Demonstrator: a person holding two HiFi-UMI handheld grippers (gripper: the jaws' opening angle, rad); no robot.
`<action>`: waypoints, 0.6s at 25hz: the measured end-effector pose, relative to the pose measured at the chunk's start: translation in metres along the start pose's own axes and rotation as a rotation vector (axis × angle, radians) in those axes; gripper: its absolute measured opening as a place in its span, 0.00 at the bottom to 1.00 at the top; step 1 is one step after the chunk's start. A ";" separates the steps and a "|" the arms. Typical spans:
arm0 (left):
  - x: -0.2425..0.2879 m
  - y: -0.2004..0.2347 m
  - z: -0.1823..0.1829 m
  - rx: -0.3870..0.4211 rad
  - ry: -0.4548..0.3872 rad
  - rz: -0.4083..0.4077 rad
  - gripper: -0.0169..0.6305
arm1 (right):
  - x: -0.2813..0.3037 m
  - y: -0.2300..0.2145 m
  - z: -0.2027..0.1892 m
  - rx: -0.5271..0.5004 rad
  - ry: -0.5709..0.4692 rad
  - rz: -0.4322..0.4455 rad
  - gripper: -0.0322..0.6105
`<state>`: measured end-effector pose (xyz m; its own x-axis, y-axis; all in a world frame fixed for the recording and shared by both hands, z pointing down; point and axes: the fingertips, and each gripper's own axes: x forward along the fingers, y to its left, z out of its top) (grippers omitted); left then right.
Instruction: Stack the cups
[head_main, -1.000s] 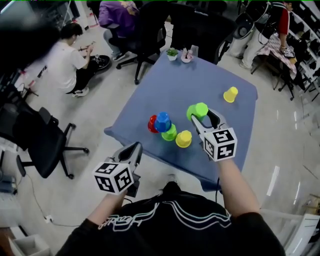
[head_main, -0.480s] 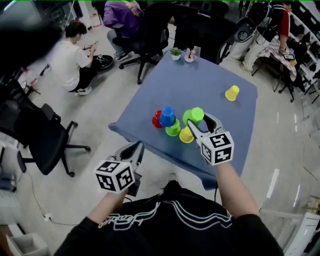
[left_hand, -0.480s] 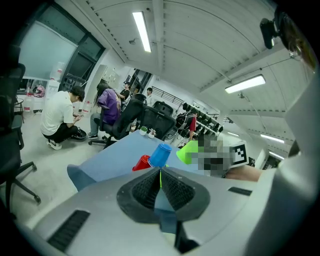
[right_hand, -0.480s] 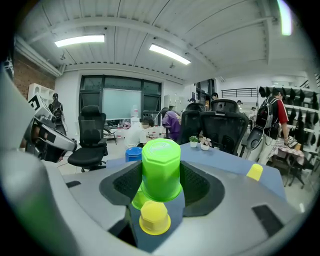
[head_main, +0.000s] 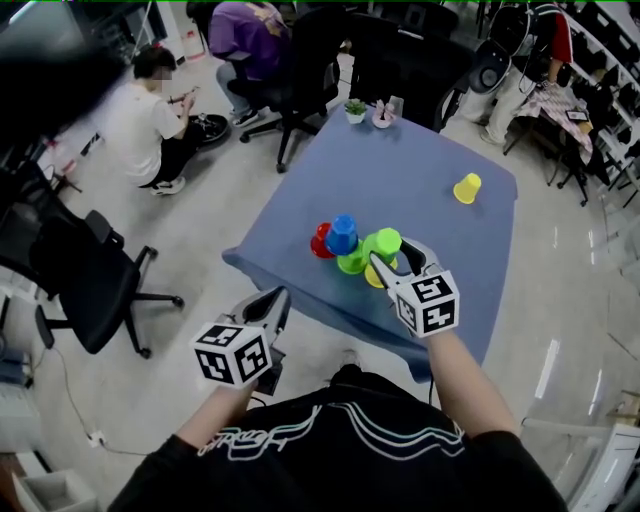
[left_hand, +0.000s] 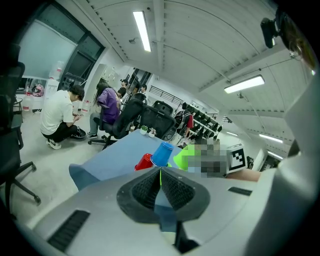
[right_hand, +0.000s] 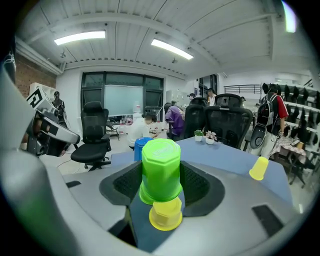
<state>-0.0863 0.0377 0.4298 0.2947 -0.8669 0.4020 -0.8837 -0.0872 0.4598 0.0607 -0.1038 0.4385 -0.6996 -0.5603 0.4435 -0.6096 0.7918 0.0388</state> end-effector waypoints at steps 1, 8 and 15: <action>0.000 0.001 0.001 0.002 -0.002 -0.002 0.07 | 0.001 0.000 -0.002 0.001 0.005 0.000 0.44; 0.004 0.007 0.006 0.009 -0.010 -0.009 0.07 | 0.013 0.006 -0.016 0.011 0.046 0.019 0.44; 0.008 0.007 0.007 0.011 -0.006 -0.018 0.07 | 0.021 0.003 -0.021 0.018 0.065 0.015 0.44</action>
<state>-0.0927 0.0264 0.4305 0.3085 -0.8682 0.3887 -0.8823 -0.1084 0.4581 0.0519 -0.1081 0.4665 -0.6836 -0.5307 0.5010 -0.6059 0.7954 0.0157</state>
